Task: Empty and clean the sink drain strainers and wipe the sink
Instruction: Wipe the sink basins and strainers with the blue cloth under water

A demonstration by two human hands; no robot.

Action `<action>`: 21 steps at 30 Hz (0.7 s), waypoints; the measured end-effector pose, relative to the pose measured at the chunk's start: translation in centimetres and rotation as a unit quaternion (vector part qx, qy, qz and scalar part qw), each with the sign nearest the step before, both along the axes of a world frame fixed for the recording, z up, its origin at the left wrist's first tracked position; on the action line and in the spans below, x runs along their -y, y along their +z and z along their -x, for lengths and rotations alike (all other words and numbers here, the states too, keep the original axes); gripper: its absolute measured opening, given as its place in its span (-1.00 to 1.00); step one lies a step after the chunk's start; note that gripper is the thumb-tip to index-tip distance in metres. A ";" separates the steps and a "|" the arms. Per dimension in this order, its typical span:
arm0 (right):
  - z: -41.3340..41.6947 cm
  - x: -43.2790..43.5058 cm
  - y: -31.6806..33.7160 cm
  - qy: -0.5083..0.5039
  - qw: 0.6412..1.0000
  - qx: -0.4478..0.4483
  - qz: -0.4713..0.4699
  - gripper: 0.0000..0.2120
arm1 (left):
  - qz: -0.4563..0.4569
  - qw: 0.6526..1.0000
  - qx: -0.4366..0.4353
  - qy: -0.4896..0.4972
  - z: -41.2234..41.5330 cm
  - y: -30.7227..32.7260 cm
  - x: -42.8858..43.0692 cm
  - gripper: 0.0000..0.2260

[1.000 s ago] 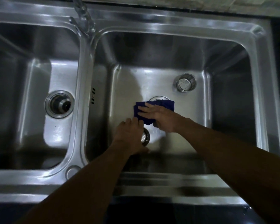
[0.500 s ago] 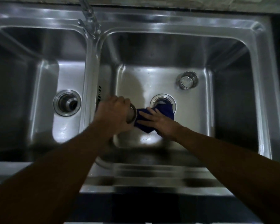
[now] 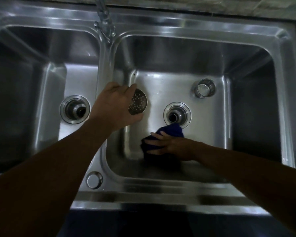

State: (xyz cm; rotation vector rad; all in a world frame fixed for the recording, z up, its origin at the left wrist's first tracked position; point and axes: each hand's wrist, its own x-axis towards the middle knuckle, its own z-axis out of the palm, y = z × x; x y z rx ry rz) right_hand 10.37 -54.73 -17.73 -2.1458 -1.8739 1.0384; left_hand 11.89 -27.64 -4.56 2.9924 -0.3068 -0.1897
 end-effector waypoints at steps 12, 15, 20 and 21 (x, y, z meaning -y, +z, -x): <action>-0.8 5.9 -0.8 -0.002 0.996 0.083 0.024 -0.21 | 0.006 1.000 0.007 0.019 0.1 -0.7 -0.1 -0.16; -2.4 6.4 -0.3 -0.049 0.985 0.166 0.020 -0.18 | 0.008 1.000 0.028 0.012 0.0 -0.7 0.0 -0.17; -3.3 -1.9 -0.5 -0.163 0.975 0.153 -0.011 -0.20 | 0.006 0.999 0.029 0.023 -0.1 -0.8 -0.2 -0.12; -3.1 -4.1 -0.7 -0.165 0.974 0.151 -0.025 -0.20 | 0.004 0.999 0.025 0.026 -0.2 -0.9 -0.3 -0.11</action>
